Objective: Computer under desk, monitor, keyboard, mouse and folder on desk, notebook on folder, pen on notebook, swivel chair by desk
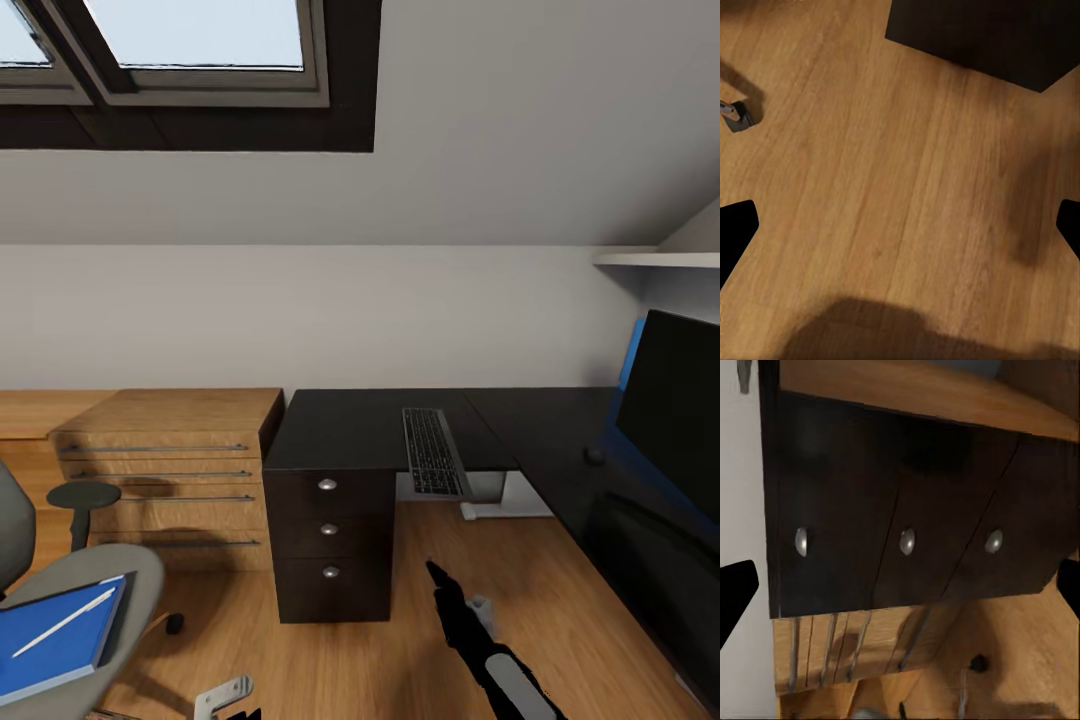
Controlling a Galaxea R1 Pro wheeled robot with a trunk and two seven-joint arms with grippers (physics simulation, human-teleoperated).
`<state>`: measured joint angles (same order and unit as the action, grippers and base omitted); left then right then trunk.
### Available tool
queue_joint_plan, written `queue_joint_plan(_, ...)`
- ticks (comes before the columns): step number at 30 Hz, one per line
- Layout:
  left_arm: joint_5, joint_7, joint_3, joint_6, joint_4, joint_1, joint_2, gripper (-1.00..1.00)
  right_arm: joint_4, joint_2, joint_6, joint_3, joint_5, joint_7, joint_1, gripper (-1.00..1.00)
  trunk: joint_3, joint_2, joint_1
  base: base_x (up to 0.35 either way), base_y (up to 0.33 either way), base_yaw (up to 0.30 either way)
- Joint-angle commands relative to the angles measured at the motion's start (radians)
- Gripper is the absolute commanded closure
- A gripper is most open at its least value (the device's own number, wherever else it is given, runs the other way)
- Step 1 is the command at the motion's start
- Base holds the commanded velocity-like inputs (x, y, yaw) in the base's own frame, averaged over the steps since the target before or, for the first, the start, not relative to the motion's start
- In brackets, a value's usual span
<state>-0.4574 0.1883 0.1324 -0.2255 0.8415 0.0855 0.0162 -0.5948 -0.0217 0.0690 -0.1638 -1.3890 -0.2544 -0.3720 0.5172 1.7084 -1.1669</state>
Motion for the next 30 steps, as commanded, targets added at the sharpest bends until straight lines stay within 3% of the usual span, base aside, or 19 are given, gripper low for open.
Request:
queue_joint_plan(1, -0.011, 0.01, 0.005, -0.002, 0.002, 0.0, 0.002, -1.0, 0.039, -0.004, -0.053, -0.036, 0.051, -0.002, -0.001, -1.0, -0.002, -0.007, 0.004, 0.0, 0.0, 0.0)
queue_joint_plan(2, -0.011, 0.01, 0.005, -0.003, 0.002, 0.0, 0.002, -1.0, 0.077, -0.011, -0.132, -0.066, 0.114, 0.0, -0.001, -1.0, -0.005, -0.014, 0.008, 0.0, 0.0, 0.0)
queue_joint_plan(8, -0.01, 0.011, 0.006, -0.003, 0.001, 0.0, 0.0, -1.0, 0.222, -0.042, -0.439, -0.11, 0.27, 0.004, -0.001, -1.0, -0.024, -0.056, 0.031, 0.0, 0.0, 0.0)
queue_joint_plan(9, -0.01, 0.012, 0.006, -0.003, 0.0, 0.0, 0.0, -1.0, 0.278, -0.051, -0.532, -0.117, 0.302, 0.004, -0.001, -1.0, -0.027, -0.063, 0.035, 0.0, 0.0, 0.0)
queue_joint_plan(13, -0.011, 0.014, 0.008, -0.003, -0.005, 0.0, -0.001, -1.0, 0.394, -0.067, -0.694, -0.126, 0.346, 0.004, -0.001, -1.0, -0.04, -0.091, 0.05, 0.0, 0.0, 0.0)
queue_joint_plan(20, -0.012, 0.016, 0.007, -0.003, -0.039, 0.0, 0.001, -1.0, 0.473, -0.07, -0.78, -0.128, 0.383, 0.004, -0.001, -1.0, -0.062, -0.14, 0.077, 0.0, 0.0, 0.0)
queue_joint_plan(30, -0.012, 0.013, 0.005, -0.004, -0.052, 0.0, 0.003, -1.0, 0.533, -0.071, -0.793, -0.135, 0.405, 0.002, -0.001, -1.0, -0.093, -0.21, 0.115, 0.0, 0.0, 0.0)
